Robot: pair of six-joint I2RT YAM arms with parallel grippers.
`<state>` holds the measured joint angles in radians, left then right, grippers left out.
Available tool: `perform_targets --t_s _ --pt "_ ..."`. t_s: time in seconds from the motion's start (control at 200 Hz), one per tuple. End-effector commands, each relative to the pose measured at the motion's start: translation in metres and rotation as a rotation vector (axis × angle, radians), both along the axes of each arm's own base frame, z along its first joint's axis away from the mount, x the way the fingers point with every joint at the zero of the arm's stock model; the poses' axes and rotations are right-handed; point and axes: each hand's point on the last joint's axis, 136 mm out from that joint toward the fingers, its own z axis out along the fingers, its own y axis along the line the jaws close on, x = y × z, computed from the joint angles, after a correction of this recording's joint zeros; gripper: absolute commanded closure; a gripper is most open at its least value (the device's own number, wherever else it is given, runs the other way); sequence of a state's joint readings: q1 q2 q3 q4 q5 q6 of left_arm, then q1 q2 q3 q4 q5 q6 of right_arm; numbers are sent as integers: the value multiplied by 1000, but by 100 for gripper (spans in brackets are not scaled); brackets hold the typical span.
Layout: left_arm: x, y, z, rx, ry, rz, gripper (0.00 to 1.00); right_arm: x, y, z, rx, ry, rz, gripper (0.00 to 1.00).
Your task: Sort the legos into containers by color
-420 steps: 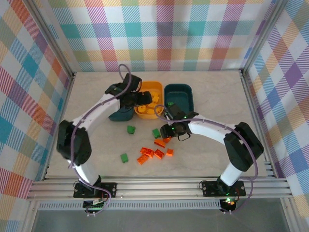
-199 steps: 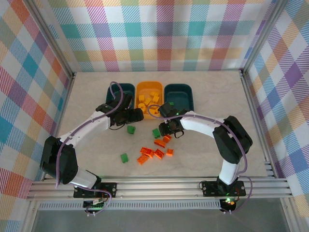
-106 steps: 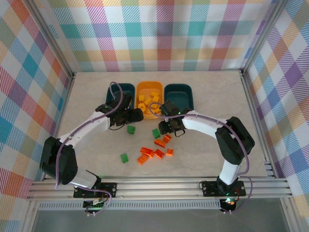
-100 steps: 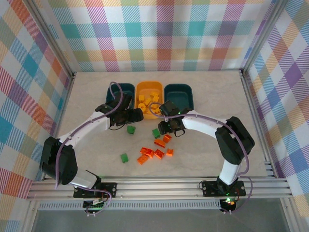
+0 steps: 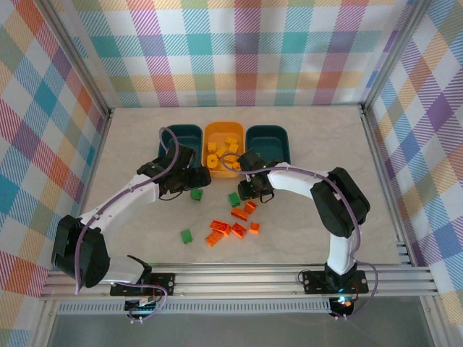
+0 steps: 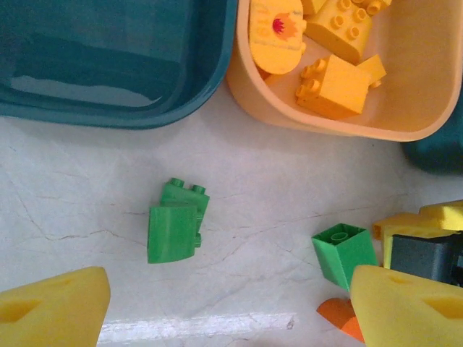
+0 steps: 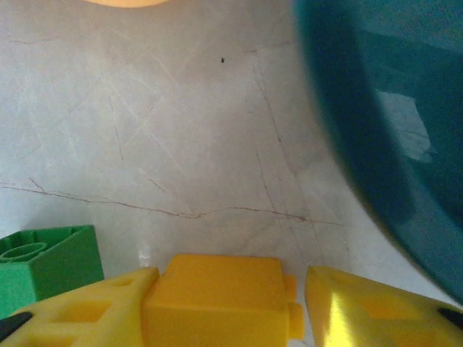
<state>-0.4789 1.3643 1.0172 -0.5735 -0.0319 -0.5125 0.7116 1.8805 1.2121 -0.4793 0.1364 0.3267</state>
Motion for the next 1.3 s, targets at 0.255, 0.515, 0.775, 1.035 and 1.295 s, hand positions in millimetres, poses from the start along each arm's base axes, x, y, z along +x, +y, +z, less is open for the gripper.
perform_targets --t_s 0.255,0.515,0.775,1.035,1.295 --pt "-17 26 -6 52 -1 89 14 -2 9 60 114 -94 5 61" --pt "-22 46 -18 41 18 183 12 52 50 98 189 -202 38 62" --pt "-39 49 -43 46 97 176 12 109 92 85 199 -201 57 51" --pt "-38 38 -68 14 145 145 12 105 84 117 215 -253 53 32" --pt "-11 25 -81 54 149 94 15 53 38 110 216 -226 1 31"
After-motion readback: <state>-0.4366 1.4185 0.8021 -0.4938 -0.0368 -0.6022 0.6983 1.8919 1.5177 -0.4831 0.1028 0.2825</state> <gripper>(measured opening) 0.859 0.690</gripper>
